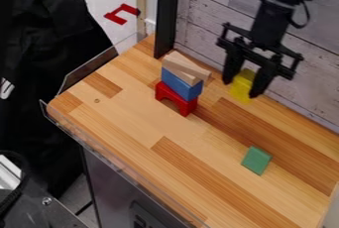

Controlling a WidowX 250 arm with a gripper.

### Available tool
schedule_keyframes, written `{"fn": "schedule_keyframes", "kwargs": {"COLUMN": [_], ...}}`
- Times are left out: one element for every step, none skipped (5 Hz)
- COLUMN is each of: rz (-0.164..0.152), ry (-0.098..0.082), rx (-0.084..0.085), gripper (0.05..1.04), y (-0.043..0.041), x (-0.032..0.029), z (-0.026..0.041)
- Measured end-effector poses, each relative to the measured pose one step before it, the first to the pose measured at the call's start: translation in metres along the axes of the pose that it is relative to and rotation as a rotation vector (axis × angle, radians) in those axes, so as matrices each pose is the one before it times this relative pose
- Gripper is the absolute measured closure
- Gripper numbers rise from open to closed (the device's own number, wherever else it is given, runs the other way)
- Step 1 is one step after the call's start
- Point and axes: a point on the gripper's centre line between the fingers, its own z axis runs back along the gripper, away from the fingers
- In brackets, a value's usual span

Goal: Put the yellow block on table

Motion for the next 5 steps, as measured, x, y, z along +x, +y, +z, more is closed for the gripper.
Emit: {"fn": "schedule_keyframes", "kwargs": {"rz": [-0.0217,-0.0122,0.0021,0.0006,0.0091], "ry": [-0.0081,-0.0004,-0.0325,-0.0211,-0.0077], "rx": [-0.0028,0.0076,0.0046,-0.003,-0.0115], "gripper": [0.546,0.547,0.547,0.546,0.546], "y": [-0.00728,-0.00285,-0.00389,-0.00226,-0.00191], "x": [0.00582,0.00466,0.00493,0.00338,0.00369], "z": [-0.00694,-0.00252,-0.00313,-0.00059,-0.00523]}}
